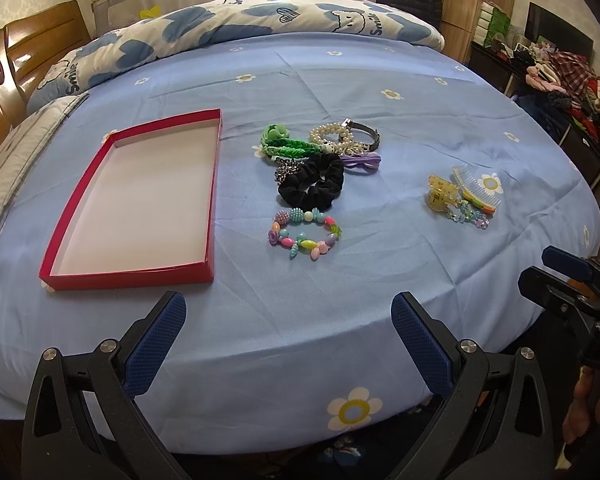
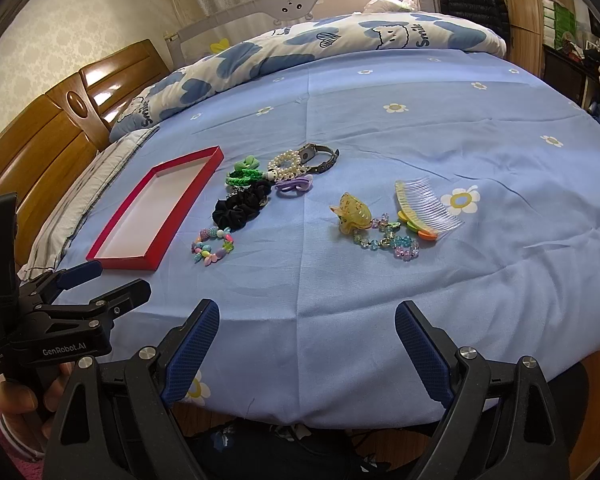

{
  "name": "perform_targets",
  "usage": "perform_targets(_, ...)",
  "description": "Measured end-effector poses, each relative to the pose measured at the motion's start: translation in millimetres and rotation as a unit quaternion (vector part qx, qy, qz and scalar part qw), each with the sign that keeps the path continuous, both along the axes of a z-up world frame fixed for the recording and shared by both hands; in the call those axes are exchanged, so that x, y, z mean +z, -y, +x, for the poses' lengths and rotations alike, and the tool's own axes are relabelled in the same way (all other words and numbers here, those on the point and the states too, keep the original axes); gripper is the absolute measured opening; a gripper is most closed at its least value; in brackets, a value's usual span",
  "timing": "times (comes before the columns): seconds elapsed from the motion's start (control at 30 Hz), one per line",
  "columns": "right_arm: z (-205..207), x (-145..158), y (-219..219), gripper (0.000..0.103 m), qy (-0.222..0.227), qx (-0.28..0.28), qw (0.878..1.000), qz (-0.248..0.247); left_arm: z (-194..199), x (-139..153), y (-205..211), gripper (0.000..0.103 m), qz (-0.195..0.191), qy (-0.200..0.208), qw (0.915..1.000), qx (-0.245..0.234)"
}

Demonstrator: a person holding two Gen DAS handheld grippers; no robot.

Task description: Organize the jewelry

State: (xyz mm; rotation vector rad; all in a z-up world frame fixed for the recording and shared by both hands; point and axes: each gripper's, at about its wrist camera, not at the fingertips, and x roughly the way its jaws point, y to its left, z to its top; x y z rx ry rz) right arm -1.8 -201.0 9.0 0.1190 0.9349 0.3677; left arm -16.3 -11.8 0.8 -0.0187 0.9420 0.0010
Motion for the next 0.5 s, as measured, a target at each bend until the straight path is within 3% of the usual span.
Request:
perform_targets(0.1,0,2,0,0.091,0.005,0.001,1.0,-0.001,1,-3,-3,0.103,-0.004,-0.003,1.0,0.003)
perform_targets(0.2,1,-1,-2,0.091,0.034,0.001,0.999,-0.036,3,-5,-7,0.103,-0.012,-0.007,0.9999,0.008)
perform_targets(0.5,6,-3,-3,0.091,0.048,0.002,0.997,-0.056,14,-12,-15,0.103,-0.033,-0.02,0.9992,0.005)
